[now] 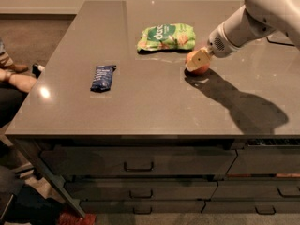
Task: Pick apple
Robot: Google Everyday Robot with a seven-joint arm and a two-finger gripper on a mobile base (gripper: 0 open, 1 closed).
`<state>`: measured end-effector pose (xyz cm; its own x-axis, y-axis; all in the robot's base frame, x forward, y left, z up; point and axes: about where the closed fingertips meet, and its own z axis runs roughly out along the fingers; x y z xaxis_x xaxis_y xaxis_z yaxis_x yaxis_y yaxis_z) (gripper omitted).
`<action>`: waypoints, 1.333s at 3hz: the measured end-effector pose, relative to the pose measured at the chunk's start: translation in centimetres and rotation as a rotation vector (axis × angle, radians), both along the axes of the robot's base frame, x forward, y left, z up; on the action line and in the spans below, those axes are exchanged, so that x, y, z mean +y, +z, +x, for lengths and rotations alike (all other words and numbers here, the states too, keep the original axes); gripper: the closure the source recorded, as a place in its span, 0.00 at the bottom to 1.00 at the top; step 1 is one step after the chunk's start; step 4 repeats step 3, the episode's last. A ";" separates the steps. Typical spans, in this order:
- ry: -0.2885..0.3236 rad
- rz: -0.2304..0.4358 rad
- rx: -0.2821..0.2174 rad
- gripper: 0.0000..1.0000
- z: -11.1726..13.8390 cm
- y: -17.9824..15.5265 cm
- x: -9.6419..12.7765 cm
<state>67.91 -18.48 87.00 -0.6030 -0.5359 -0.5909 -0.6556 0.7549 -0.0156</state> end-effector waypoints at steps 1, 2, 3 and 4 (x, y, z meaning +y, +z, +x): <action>0.009 0.006 -0.070 1.00 2.2 3.1 1.9; 0.011 0.018 -0.139 1.00 4.0 5.8 3.5; 0.011 0.020 -0.148 1.00 4.3 6.2 3.7; 0.011 0.020 -0.148 1.00 4.3 6.2 3.7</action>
Offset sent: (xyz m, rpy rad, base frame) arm 0.0607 0.0502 0.0960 0.0328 -0.2280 0.0076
